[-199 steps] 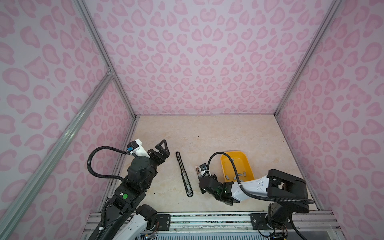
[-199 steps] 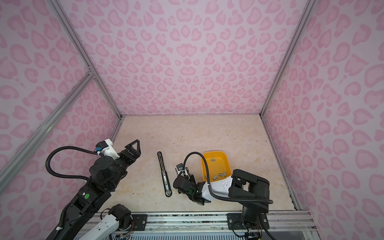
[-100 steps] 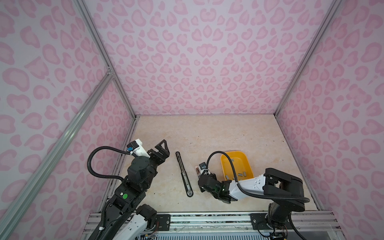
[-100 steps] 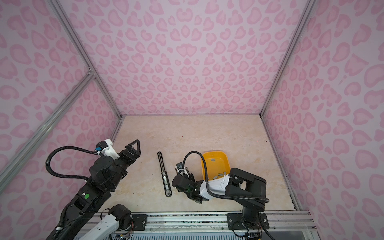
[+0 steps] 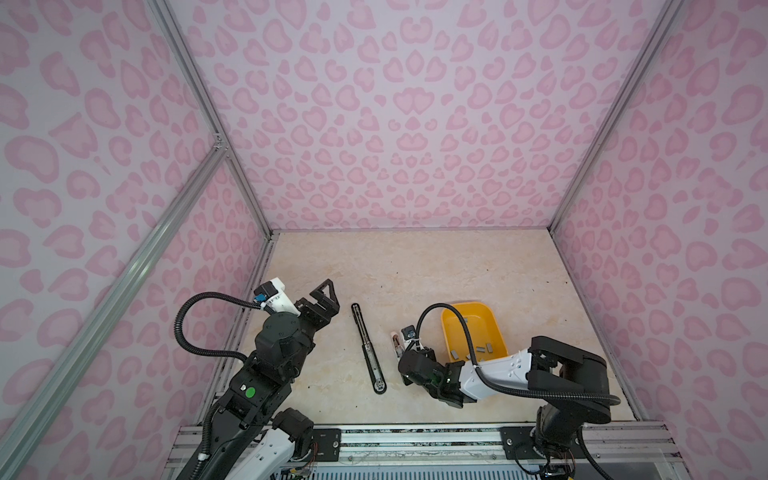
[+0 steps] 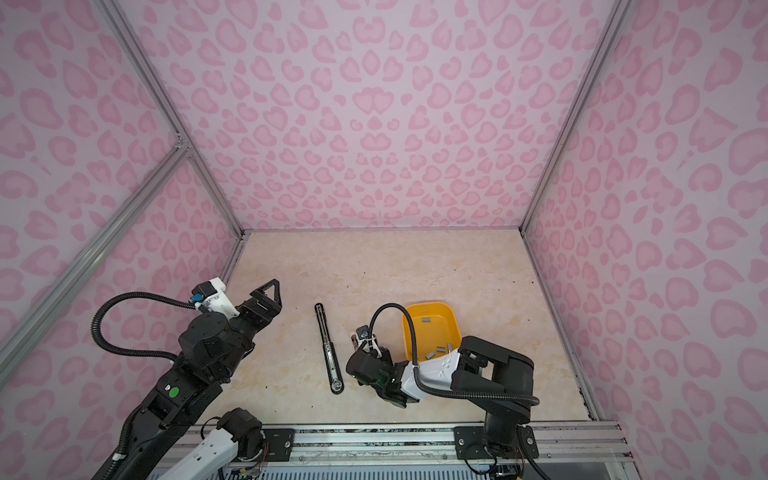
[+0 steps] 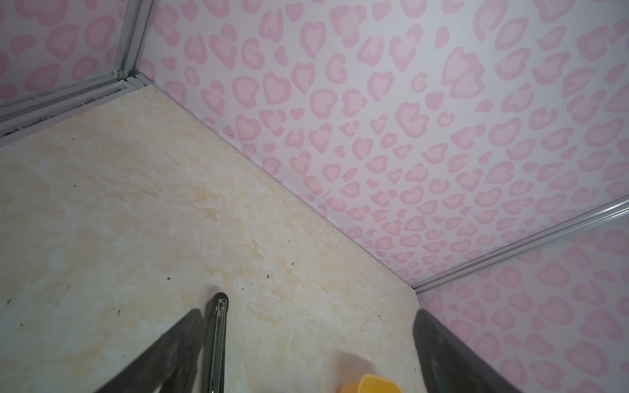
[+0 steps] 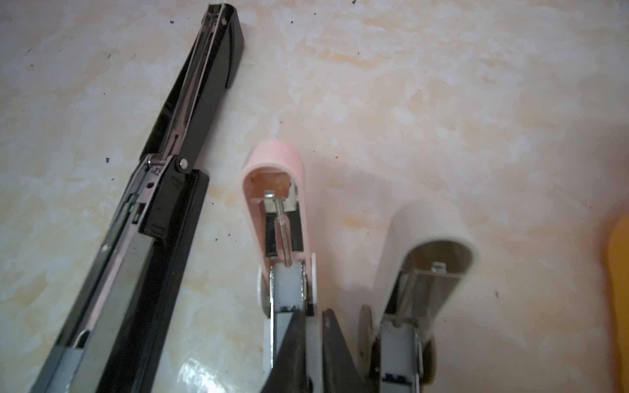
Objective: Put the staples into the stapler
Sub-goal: 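Release the strip and move the right gripper over the long black stapler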
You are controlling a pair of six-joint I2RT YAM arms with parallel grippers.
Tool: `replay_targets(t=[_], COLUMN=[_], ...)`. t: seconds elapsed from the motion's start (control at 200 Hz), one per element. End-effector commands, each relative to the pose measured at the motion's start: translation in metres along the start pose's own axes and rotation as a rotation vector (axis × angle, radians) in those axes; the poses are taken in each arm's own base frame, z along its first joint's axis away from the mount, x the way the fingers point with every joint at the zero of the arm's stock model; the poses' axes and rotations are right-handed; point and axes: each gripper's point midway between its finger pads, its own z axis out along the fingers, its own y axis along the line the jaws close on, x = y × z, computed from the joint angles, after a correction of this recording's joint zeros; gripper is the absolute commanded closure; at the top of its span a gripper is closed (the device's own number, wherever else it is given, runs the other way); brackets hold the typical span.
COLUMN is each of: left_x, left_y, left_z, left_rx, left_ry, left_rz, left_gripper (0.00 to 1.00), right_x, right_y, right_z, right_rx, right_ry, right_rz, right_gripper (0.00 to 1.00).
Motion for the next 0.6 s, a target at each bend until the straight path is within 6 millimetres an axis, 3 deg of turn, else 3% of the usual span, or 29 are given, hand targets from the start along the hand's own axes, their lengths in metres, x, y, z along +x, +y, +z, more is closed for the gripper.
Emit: replay_targets(t=[0.0, 0.115, 0.27, 0.445, 0.6], left_x=[-0.001, 0.010, 0.045, 0.086, 0.094], left_y=[-0.001, -0.003, -0.007, 0.021, 0.045], left_z=[0.001, 0.001, 0.004, 0.014, 0.017], left_rx=[0.009, 0.034, 0.102, 0.010, -0.072], left_ry=[-0.012, 0.040, 0.185, 0.292, 0.277], left_rz=[-0.016, -0.049, -0.122, -0.202, -0.187], left_gripper=[0.03, 0.03, 0.03, 0.03, 0.04], right_x=[0.000, -0.006, -0.022, -0.037, -0.029], right_y=[-0.004, 0.002, 0.016, 0.036, 0.046], right_z=[-0.005, -0.010, -0.022, -0.055, -0.079], right_rx=[0.020, 0.004, -0.041, -0.113, -0.157], right_ry=[-0.001, -0.026, -0.057, -0.140, -0.210], right_rz=[0.000, 0.003, -0.012, -0.043, -0.067], right_gripper=[0.86, 0.82, 0.79, 0.72, 0.62])
